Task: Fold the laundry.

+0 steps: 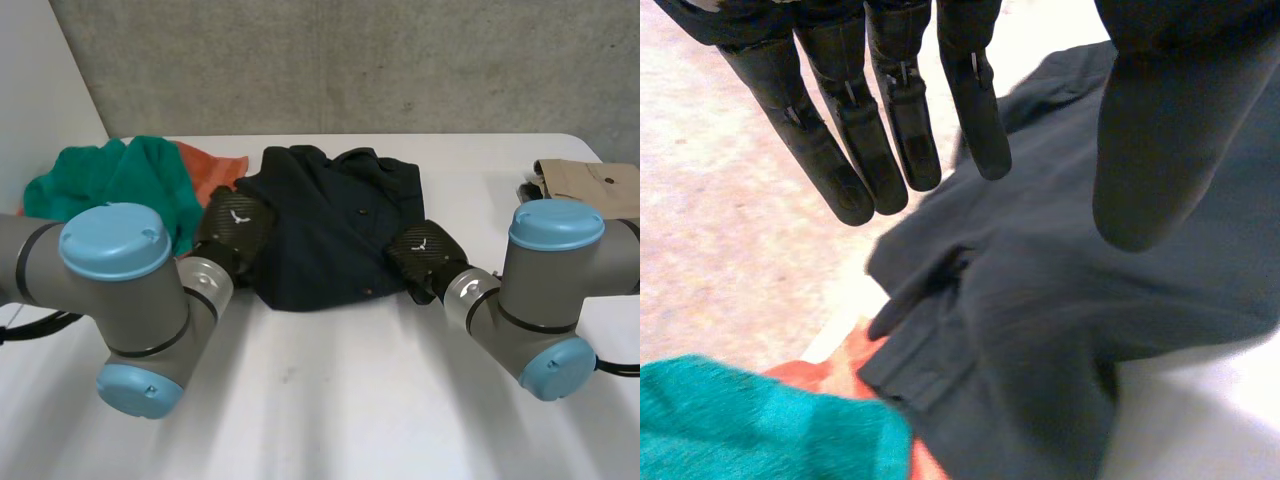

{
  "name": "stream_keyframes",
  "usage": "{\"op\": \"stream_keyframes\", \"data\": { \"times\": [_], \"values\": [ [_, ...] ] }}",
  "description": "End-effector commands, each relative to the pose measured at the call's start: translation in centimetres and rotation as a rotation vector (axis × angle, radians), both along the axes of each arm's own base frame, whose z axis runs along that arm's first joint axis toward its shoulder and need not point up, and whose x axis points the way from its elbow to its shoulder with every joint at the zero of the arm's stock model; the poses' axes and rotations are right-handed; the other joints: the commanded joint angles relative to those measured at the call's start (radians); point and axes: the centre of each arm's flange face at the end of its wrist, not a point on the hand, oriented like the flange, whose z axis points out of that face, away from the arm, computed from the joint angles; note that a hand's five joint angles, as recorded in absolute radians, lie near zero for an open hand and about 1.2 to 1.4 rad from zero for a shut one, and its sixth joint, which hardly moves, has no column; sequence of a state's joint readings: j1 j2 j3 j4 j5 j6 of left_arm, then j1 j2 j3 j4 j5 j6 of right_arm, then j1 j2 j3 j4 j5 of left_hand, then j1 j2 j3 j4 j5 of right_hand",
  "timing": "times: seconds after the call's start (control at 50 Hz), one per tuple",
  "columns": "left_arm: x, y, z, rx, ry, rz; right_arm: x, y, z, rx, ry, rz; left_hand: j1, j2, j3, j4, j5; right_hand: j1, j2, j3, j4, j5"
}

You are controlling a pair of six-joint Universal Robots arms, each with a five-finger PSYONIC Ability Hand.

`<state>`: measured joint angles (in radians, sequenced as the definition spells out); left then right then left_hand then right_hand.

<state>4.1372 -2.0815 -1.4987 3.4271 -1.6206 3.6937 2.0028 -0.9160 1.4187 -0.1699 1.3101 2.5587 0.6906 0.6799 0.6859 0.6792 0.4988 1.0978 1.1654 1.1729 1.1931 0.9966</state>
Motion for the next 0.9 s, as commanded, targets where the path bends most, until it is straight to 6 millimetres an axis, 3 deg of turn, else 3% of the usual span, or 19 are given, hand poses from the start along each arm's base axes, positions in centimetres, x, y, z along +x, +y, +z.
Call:
{"op": "stream_keyframes", "data": {
  "times": [0.02,0.3,0.44,0.5,0.52,0.54,0.56,0.66,0.68,0.74,0.76,0.8,0.84,0.9],
  "values": [
    [-0.1,0.1,-1.7,0.105,-0.109,-0.05,-0.2,-0.3,0.1,0.011,-0.021,-0.012,0.022,0.033,0.027,0.033,0.039,0.298,0.231,0.223,0.203,0.225],
    [0.7,-6.1,-4.8,0.147,-0.141,0.035,0.0,0.0,-0.1,0.022,-0.021,-0.011,-0.119,-0.108,-0.114,-0.107,-0.102,0.298,0.231,0.223,0.203,0.225],
    [0.2,-7.2,-5.9,0.145,-0.149,0.033,0.0,0.2,-0.1,0.023,-0.019,-0.002,-0.157,-0.146,-0.152,-0.146,-0.14,0.298,0.231,0.223,0.203,0.225],
    [-0.3,-7.0,-6.3,0.138,-0.195,0.016,0.0,0.1,-0.1,0.021,-0.018,-0.005,0.012,0.023,0.017,0.024,0.03,0.298,0.231,0.223,0.203,0.225],
    [-0.4,-6.9,-6.4,0.135,-0.206,0.012,0.0,0.1,-0.2,0.022,-0.017,-0.006,0.188,0.198,0.192,0.199,0.205,0.298,0.231,0.223,0.203,0.225],
    [-0.5,-6.8,-6.3,0.127,-0.228,0.008,0.0,0.1,0.0,0.019,-0.016,-0.007,0.701,0.711,0.705,0.712,0.718,0.298,0.231,0.223,0.203,0.225],
    [-0.5,-6.8,-6.2,0.124,-0.238,0.01,0.0,0.0,0.0,0.02,-0.014,-0.008,0.706,0.716,0.71,0.717,0.723,0.298,0.231,0.223,0.203,0.225],
    [0.0,-6.3,-2.6,0.075,-0.237,0.052,0.0,-0.1,1.6,-0.009,-0.029,-0.013,0.706,0.716,0.71,0.717,0.723,0.298,0.231,0.223,0.203,0.225],
    [0.2,-5.6,-0.6,0.056,-0.212,0.055,-0.2,-0.3,3.2,-0.041,-0.042,-0.018,0.706,0.716,0.71,0.717,0.723,0.298,0.231,0.223,0.203,0.225],
    [0.4,-4.1,2.7,0.021,-0.147,0.041,-0.5,-0.3,6.0,-0.086,-0.059,-0.025,0.706,0.716,0.71,0.717,0.723,0.298,0.231,0.223,0.203,0.225],
    [0.5,-3.0,5.0,-0.003,-0.092,0.022,-0.8,-0.1,7.9,-0.104,-0.065,-0.032,0.706,0.716,0.71,0.717,0.723,0.298,0.231,0.223,0.203,0.225],
    [0.5,-2.1,6.8,-0.019,-0.038,-0.002,-1.2,-0.2,9.6,-0.113,-0.073,-0.047,0.706,0.716,0.71,0.717,0.723,0.298,0.231,0.223,0.203,0.225],
    [0.3,-1.3,7.5,-0.003,0.019,-0.045,-1.6,-0.6,11.3,-0.118,-0.083,-0.069,0.706,0.716,0.71,0.717,0.723,0.298,0.231,0.223,0.203,0.225],
    [0.0,-1.3,7.1,0.027,0.043,-0.08,-1.5,-1.4,12.0,-0.11,-0.102,-0.093,0.706,0.716,0.71,0.717,0.723,0.298,0.231,0.223,0.203,0.225]
  ]
}}
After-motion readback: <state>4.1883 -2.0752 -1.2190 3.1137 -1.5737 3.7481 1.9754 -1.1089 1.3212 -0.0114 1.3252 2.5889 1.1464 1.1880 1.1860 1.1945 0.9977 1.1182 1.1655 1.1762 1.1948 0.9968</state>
